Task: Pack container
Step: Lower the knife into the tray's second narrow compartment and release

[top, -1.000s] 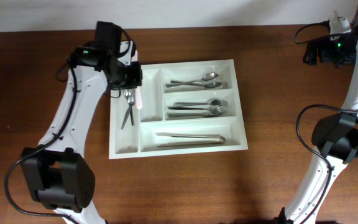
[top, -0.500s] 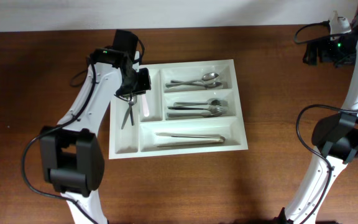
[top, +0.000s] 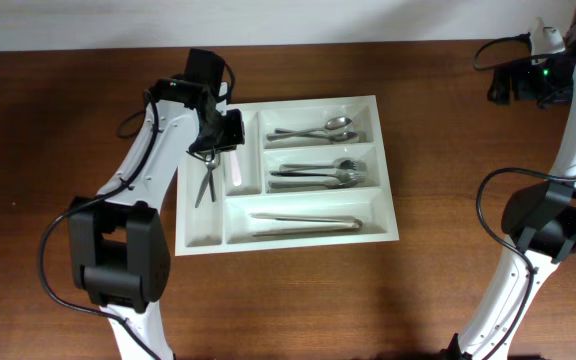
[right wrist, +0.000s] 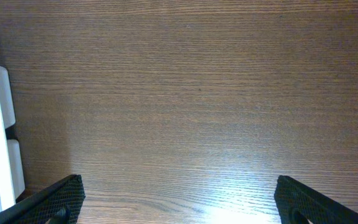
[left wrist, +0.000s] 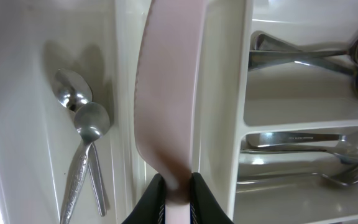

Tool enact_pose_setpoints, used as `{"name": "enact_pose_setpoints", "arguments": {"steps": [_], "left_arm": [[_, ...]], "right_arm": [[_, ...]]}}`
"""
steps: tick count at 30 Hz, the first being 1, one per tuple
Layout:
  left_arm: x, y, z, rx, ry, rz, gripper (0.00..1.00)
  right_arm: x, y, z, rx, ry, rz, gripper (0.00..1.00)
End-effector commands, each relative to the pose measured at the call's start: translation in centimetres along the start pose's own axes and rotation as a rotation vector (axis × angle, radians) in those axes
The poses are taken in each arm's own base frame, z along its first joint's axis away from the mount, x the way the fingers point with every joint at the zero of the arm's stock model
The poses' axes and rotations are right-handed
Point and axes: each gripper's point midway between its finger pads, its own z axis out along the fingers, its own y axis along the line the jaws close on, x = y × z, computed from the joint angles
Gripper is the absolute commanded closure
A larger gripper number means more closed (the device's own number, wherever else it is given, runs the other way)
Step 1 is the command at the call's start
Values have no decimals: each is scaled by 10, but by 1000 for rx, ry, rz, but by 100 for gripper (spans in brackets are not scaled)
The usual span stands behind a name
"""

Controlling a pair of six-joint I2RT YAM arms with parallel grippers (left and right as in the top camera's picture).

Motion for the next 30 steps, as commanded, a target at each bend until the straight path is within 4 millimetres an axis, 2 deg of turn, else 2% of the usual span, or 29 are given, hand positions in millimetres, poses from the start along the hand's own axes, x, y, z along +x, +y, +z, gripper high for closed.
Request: {"name": "enact_pose_setpoints", "arguments": {"steps": [1, 8, 17, 20, 25, 28, 30], "left_arm": [[0, 0, 14, -9, 22, 44, 98], [8, 3, 34, -21, 70, 77, 98], [8, 3, 41, -20, 73, 84, 97], [8, 2, 41, -17, 75, 84, 82], [8, 2, 41, -17, 74, 84, 82], [5, 2, 41, -14, 63, 86, 76], [3, 1, 40, -12, 55, 87, 75]], "right_arm": [[0, -2, -6, 7, -11, 4, 1], [0, -2, -6, 7, -11, 4, 1], [0, -2, -6, 7, -11, 4, 1], [0, -2, -6, 7, -11, 4, 1], [0, -2, -6, 7, -11, 4, 1], [0, -2, -6, 7, -11, 4, 1], [0, -2, -6, 7, -11, 4, 1]]}}
